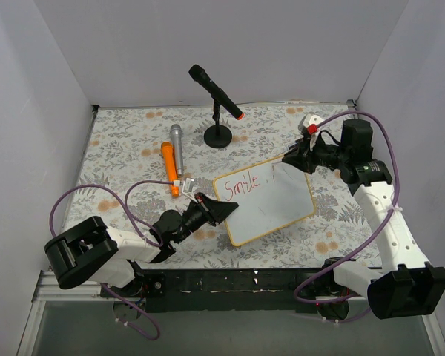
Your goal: Write a sentence on the whiteboard
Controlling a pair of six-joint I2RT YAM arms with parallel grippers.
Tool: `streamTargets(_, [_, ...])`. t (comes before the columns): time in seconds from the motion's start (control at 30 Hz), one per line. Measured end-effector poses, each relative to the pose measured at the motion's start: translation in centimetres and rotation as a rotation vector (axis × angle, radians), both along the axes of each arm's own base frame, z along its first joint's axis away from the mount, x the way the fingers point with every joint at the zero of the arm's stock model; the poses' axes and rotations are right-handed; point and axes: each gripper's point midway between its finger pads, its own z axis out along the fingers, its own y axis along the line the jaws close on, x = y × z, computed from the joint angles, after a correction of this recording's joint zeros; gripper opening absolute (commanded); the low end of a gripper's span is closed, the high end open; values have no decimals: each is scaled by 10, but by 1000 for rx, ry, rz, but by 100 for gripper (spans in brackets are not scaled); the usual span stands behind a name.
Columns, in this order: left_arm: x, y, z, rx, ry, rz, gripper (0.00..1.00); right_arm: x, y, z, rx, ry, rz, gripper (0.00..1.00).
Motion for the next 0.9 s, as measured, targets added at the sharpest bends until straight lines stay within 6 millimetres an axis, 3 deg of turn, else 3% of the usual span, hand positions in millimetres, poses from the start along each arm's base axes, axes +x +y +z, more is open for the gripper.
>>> streamTargets(0.33, [1,0,-1,4,3,3,0,-6,-1,-22,-18,52,7,1])
streamTargets(0.9, [1,0,-3,10,7,5,0,-28,-3,-41,-40,99,35,1])
